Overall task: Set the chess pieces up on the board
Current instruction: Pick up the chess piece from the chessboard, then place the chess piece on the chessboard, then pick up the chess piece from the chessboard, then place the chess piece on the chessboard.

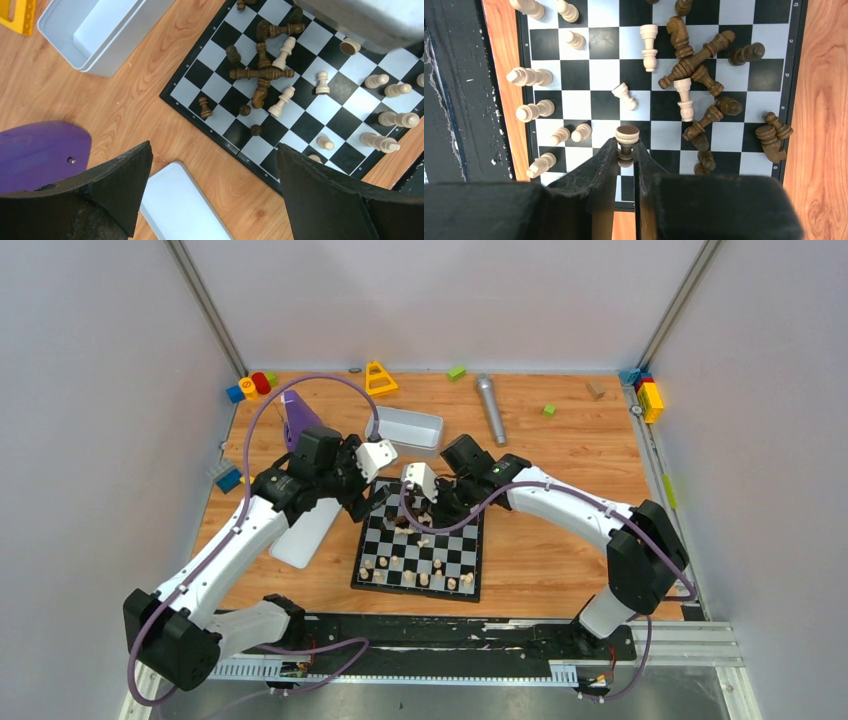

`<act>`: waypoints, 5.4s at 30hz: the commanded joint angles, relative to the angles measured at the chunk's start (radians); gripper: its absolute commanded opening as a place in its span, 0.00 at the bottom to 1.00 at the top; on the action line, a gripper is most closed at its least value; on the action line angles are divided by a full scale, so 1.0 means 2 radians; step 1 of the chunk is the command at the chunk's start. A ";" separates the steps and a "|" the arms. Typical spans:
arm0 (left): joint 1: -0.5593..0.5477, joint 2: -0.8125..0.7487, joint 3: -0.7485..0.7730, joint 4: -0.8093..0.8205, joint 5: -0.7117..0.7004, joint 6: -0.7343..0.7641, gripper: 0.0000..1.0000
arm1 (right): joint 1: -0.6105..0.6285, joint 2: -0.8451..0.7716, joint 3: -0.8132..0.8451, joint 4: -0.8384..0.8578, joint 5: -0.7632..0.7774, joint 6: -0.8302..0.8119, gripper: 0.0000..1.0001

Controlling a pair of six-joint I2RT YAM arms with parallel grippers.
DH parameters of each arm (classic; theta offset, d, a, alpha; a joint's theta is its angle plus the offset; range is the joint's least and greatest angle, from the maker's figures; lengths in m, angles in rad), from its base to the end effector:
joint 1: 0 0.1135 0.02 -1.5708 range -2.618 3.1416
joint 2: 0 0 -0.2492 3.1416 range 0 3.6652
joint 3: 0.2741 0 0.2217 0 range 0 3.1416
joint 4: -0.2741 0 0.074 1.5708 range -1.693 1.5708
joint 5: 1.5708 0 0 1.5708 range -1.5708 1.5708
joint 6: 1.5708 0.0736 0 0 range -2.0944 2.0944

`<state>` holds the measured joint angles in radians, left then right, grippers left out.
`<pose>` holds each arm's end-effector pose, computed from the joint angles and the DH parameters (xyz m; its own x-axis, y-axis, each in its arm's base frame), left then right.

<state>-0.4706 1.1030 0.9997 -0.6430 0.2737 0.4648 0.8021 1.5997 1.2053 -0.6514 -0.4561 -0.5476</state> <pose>0.1982 -0.1231 0.2753 -0.2660 0.6195 -0.7386 0.8196 0.5486 0.1651 0.1974 0.2508 0.2148 -0.0977 -0.7734 -0.6264 -0.9952 0.0736 0.0644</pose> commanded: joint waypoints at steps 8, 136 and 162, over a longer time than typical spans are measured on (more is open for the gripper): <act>0.037 -0.002 0.009 0.061 0.014 -0.037 0.99 | -0.016 0.036 0.047 -0.140 0.030 -0.048 0.04; 0.131 -0.047 0.009 0.028 0.028 -0.002 1.00 | 0.056 0.111 0.088 -0.159 0.107 -0.140 0.04; 0.141 -0.052 -0.001 0.027 0.027 0.006 1.00 | 0.101 0.301 0.306 -0.420 0.293 -0.161 0.10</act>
<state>-0.2001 1.0210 1.0065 -0.5957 0.3202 0.4568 0.9894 2.1910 1.7679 -1.4349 0.0849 -0.8444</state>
